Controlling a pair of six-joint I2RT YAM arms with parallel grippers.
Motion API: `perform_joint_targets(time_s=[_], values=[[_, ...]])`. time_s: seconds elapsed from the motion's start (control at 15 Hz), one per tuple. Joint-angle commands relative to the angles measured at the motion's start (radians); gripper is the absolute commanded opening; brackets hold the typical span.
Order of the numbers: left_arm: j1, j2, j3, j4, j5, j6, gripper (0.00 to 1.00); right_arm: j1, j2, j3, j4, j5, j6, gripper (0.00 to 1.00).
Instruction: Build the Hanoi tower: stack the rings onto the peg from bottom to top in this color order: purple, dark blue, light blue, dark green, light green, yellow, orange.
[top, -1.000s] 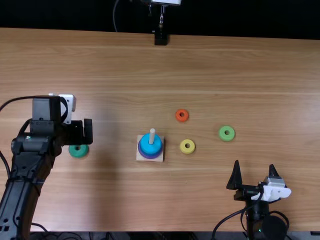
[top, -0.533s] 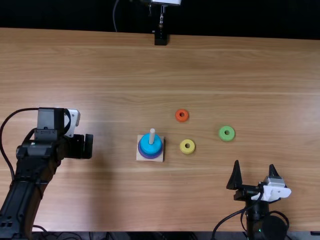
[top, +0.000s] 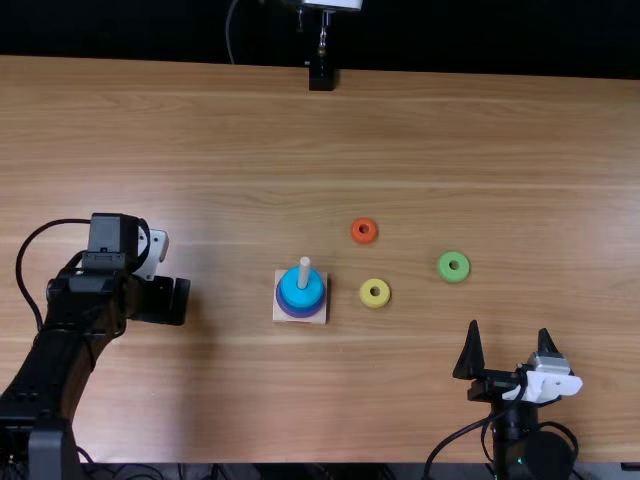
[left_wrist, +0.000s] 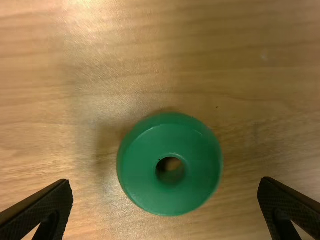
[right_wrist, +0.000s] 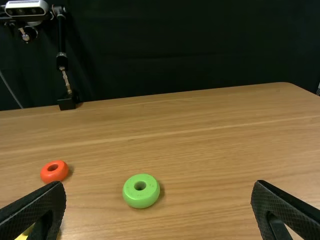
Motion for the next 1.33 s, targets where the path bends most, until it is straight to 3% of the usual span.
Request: perform_joint_targets(time_s=[0.0,0.73,0.8,0.93,1.0,1.07,1.27], values=[[-0.014,0.034,-0.018,0.002,0.005,0.014,1.00,-0.009,-0.012,-0.005,0.003,-0.001,0.001,1.00],[-0.020,0.107,-0.002,0.010,0.007,0.014,1.00,-0.009,-0.012,-0.004,0.003,-0.001,0.001,1.00],[-0.020,0.107,-0.004,0.030,0.007,0.014,0.82,-0.009,-0.012,-0.005,0.003,-0.001,0.001,1.00],[-0.020,0.106,-0.008,0.083,0.009,0.012,0.32,-0.009,-0.012,-0.005,0.003,-0.001,0.001,1.00],[-0.020,0.106,-0.010,0.091,0.009,0.012,0.13,-0.009,-0.012,-0.004,0.003,-0.001,0.001,1.00],[-0.018,0.106,-0.005,0.091,0.009,0.012,0.02,-0.009,-0.012,-0.004,0.003,-0.001,0.001,1.00],[-0.018,0.103,-0.001,0.087,0.009,0.012,0.00,-0.009,-0.012,-0.005,0.003,-0.001,0.001,1.00]])
